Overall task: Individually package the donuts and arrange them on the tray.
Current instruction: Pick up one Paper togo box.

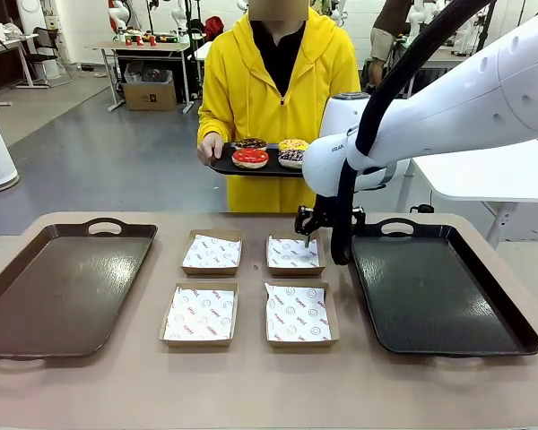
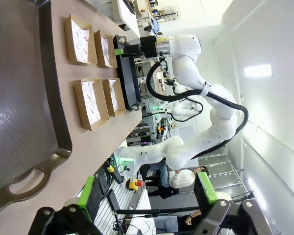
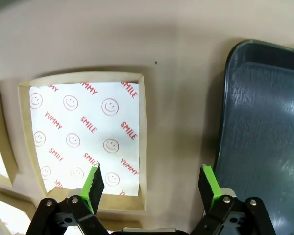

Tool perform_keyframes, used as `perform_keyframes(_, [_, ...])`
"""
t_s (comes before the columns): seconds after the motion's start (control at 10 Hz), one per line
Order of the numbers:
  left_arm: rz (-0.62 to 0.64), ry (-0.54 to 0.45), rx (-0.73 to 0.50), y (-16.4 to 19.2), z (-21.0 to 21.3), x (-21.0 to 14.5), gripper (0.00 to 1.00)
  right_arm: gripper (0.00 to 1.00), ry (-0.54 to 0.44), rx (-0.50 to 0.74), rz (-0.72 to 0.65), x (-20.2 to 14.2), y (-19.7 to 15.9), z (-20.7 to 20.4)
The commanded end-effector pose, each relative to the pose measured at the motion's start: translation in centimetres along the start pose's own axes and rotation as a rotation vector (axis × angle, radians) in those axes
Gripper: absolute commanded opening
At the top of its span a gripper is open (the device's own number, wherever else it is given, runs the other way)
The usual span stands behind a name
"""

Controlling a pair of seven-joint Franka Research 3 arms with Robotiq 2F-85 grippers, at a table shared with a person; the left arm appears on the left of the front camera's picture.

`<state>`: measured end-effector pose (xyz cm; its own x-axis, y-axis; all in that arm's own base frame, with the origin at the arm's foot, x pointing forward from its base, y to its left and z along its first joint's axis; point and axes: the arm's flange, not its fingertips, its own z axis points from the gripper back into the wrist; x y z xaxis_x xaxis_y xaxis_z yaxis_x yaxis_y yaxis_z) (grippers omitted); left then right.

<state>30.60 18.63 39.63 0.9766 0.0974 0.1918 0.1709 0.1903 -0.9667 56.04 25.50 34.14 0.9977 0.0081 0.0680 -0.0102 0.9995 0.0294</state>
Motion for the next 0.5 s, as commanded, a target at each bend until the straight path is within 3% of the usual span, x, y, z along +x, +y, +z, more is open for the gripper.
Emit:
perform_keyframes(0.0, [-0.008,-0.008,-0.009,-0.1,0.1,-0.2,1.0,1.0,-0.001,0.026,0.017,1.6,0.3,-0.7])
perform_keyframes(0.4, [-0.008,-0.008,-0.009,-0.1,0.1,-0.2,1.0,1.0,0.007,0.044,0.019,2.6,0.4,-1.6])
